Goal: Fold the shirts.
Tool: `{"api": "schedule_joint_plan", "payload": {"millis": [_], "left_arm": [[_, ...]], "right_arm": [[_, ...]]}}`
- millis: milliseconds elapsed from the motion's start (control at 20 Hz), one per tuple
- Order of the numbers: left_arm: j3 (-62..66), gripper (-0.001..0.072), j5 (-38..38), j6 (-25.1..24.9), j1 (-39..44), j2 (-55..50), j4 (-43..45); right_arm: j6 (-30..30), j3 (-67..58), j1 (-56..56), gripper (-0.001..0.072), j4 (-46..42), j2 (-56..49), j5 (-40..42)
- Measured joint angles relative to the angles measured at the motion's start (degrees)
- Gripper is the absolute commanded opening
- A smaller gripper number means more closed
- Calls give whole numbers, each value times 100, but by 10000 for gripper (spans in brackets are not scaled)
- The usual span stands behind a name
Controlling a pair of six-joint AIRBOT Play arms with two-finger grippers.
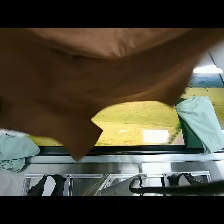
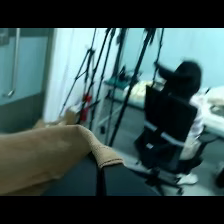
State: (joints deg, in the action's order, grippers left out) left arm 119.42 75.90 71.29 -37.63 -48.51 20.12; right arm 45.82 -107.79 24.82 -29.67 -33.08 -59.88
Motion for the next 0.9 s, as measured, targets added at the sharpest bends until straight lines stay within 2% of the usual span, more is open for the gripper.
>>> {"api": "schedule_joint_plan", "payload": {"millis": [100, 200, 300, 450, 550, 700, 800, 900], "left_arm": [[363, 16, 74, 136, -81, -149, -9], [197, 16, 343, 190, -107, -310, -13], [-461, 17, 551, 155, 50, -461, -20], [-1853, 18, 588, -299, 817, -870, 216], [-2767, 18, 271, -592, 1526, -1370, 754], [-3563, 18, -728, -835, 2321, -2588, 1554], [-3508, 17, -1147, -907, 2549, -3541, 1827], [-3080, 16, -1204, -918, 2680, -4559, 2006]], "right_arm": [[129, -219, 42, 19, -251, -52, -26], [289, -269, 61, 19, -374, -271, -286], [385, -76, 70, 19, -219, -634, -669], [267, 798, -13, 19, 254, -1443, -1119], [-15, 1591, -221, 19, 487, -2061, -1128], [-431, 2472, -535, 19, 612, -3235, -638], [-612, 2656, -656, 18, 785, -4083, -295], [-706, 2559, -723, 18, 922, -4859, -94]]}}
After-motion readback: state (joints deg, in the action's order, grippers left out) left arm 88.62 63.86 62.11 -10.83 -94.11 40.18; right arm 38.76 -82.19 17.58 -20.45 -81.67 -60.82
